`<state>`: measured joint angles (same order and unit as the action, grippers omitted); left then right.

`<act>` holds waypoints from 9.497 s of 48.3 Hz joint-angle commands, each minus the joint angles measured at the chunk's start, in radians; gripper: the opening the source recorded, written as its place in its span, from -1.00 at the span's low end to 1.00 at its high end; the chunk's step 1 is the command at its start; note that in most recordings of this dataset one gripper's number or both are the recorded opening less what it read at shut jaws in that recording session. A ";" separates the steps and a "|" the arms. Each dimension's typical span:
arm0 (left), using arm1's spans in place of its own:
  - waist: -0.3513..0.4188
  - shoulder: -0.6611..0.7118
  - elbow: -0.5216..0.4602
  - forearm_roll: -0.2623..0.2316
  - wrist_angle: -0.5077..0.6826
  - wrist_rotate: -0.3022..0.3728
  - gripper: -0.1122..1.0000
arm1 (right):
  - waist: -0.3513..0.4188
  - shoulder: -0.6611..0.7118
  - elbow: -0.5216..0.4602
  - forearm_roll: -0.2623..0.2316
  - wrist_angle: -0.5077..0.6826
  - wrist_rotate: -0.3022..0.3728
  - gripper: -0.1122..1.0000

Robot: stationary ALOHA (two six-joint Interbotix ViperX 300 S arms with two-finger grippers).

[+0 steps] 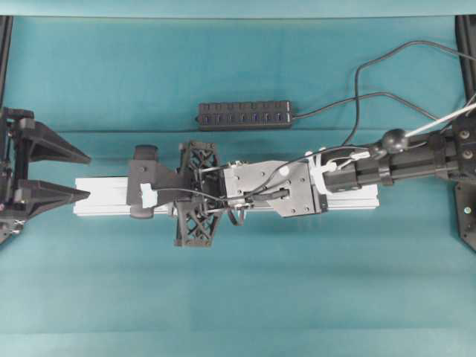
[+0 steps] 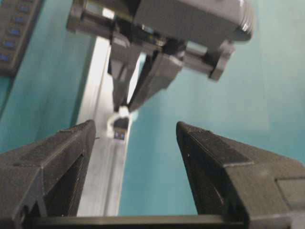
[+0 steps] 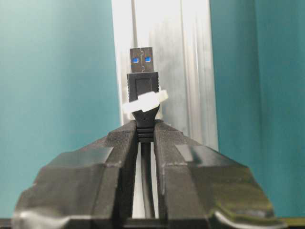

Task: Pass the USB cable through three rings with both arms.

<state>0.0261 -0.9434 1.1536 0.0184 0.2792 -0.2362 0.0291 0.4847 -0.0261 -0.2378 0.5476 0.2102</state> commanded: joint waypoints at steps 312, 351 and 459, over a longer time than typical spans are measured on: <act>-0.021 0.170 0.023 0.003 -0.267 0.046 -0.34 | -0.011 -0.923 0.857 0.040 -0.557 0.052 0.39; -0.021 0.175 0.015 0.003 -0.284 0.044 -0.34 | -0.012 -1.035 0.937 0.046 -0.549 0.057 0.38; -0.020 0.170 0.014 0.003 -0.291 0.035 -0.34 | 0.005 -1.086 0.969 0.048 -0.589 0.094 0.39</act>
<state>0.0046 -0.7716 1.1950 0.0184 0.0000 -0.1994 0.0307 -0.5952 0.9526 -0.1902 -0.0291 0.2961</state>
